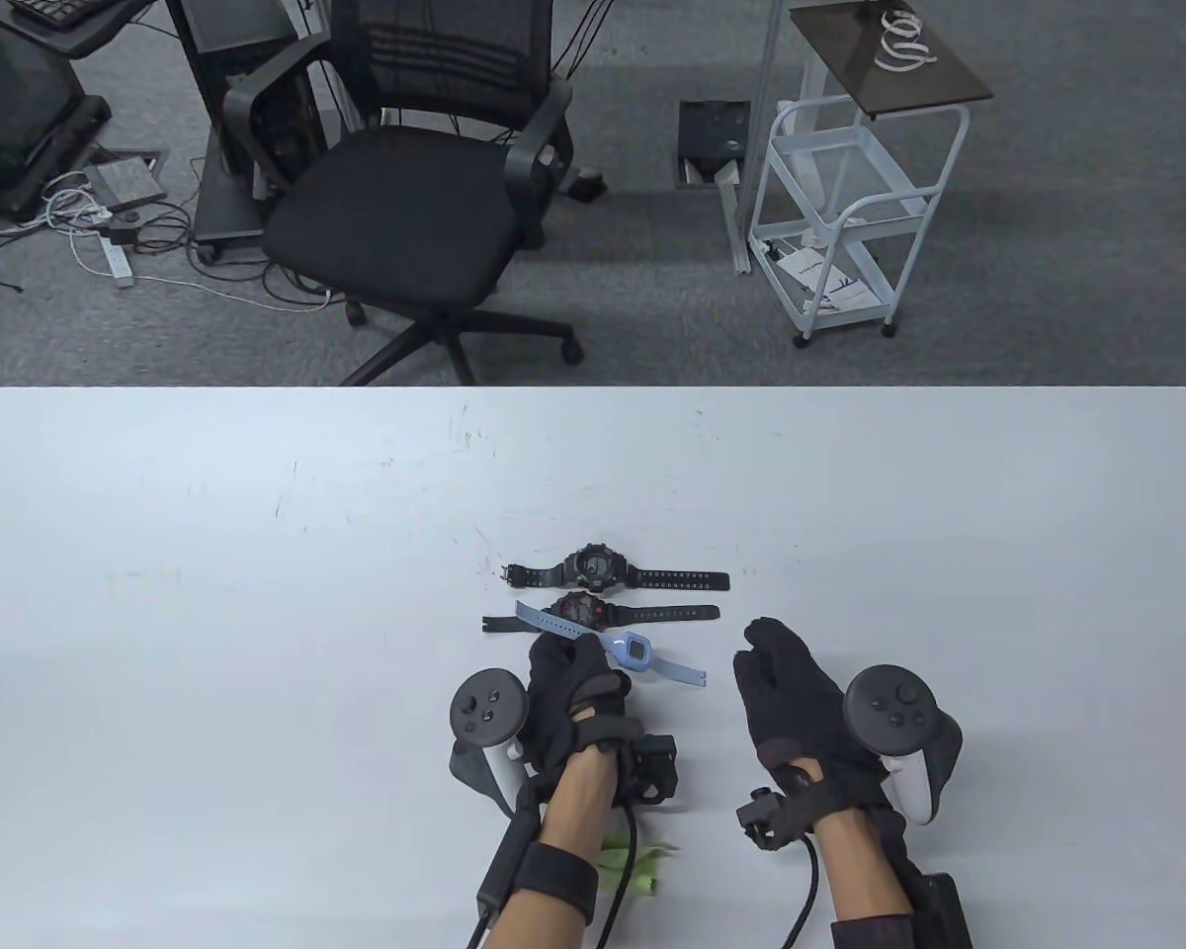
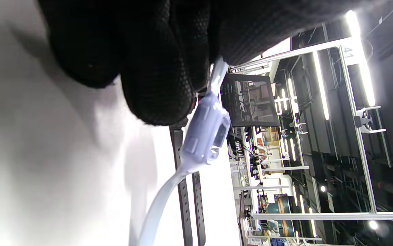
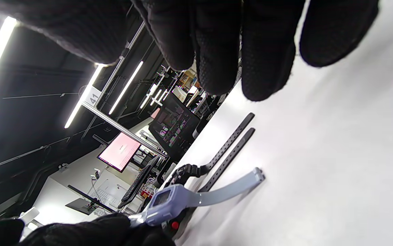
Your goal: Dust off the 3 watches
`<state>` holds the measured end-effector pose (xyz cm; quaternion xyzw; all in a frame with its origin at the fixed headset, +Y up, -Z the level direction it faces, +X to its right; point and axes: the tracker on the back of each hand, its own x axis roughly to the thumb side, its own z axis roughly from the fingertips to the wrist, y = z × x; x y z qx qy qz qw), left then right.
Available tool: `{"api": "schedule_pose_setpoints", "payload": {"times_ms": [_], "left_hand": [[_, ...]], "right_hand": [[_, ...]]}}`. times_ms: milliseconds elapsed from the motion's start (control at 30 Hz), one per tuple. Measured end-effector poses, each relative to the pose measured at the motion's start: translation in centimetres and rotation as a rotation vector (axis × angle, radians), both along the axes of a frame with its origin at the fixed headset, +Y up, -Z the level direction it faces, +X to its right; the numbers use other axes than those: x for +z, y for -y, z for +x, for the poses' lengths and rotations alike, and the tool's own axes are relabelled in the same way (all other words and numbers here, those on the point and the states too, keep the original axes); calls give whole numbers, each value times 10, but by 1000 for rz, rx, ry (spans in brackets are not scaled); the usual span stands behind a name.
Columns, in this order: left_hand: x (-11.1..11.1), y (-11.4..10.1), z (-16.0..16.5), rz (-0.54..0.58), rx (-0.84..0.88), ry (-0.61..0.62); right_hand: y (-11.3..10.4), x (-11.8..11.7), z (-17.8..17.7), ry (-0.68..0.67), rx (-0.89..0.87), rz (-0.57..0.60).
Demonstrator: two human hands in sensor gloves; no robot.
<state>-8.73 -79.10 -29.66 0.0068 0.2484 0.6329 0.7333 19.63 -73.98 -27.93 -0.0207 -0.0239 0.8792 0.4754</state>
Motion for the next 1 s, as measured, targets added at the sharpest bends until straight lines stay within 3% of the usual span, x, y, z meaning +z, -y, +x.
{"api": "schedule_pose_setpoints", "payload": {"times_ms": [267, 767, 867, 1000], "left_hand": [[4, 0, -23, -2, 7, -46], [5, -5, -102, 26, -43, -110], [7, -11, -119, 60, -68, -81], [11, -28, -132, 159, -207, 44]], "right_hand": [[0, 0, 0, 1, 0, -13], [3, -1, -2, -14, 36, -43], [4, -1, -2, -14, 43, -50], [2, -1, -5, -22, 56, -41]]}}
